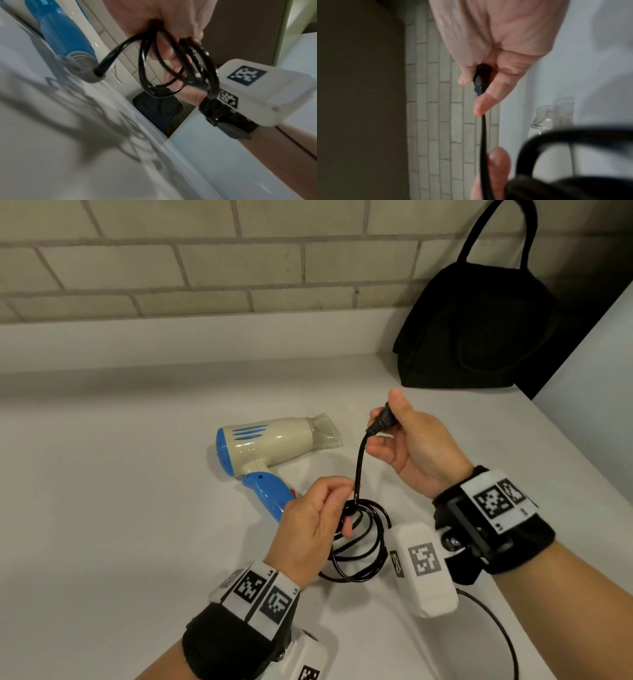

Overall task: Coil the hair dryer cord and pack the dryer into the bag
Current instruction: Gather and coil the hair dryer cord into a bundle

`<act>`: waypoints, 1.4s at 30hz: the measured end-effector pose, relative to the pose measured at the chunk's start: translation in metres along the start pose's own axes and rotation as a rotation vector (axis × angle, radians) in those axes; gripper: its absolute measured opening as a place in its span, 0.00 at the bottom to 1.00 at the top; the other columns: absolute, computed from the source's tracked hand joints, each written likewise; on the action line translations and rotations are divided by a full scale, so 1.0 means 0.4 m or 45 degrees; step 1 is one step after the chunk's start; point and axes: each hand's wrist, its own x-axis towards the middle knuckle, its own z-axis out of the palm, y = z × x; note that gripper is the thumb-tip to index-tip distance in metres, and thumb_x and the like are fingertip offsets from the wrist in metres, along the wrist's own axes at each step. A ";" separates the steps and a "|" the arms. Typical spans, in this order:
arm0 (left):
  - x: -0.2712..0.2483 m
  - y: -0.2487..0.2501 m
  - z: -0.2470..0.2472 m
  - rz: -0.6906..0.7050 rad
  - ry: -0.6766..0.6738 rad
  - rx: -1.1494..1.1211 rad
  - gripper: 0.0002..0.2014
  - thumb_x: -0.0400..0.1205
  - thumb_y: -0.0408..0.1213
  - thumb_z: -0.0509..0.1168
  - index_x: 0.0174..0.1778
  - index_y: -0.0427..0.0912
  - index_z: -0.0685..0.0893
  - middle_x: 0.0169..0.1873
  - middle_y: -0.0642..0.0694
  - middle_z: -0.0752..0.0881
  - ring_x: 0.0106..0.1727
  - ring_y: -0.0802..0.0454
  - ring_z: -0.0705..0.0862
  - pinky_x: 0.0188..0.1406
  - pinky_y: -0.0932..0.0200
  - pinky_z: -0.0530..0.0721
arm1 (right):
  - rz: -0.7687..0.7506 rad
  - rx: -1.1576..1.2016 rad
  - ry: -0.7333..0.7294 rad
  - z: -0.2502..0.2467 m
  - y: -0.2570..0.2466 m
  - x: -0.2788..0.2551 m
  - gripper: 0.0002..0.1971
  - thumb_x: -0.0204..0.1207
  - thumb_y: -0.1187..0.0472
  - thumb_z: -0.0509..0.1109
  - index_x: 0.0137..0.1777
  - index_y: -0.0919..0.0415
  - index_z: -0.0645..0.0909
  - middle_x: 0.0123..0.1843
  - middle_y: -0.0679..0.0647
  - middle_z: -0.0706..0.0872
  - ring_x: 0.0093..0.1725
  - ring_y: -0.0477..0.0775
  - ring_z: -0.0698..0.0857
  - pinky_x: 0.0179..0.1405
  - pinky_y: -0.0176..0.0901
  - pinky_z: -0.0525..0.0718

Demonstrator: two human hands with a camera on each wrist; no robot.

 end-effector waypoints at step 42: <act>0.006 -0.018 -0.016 -0.217 0.277 -0.099 0.19 0.76 0.26 0.64 0.40 0.57 0.66 0.37 0.50 0.80 0.31 0.63 0.83 0.29 0.65 0.82 | 0.123 -0.507 -0.196 0.007 0.197 -0.113 0.12 0.73 0.73 0.62 0.34 0.59 0.82 0.33 0.54 0.85 0.39 0.53 0.84 0.45 0.50 0.81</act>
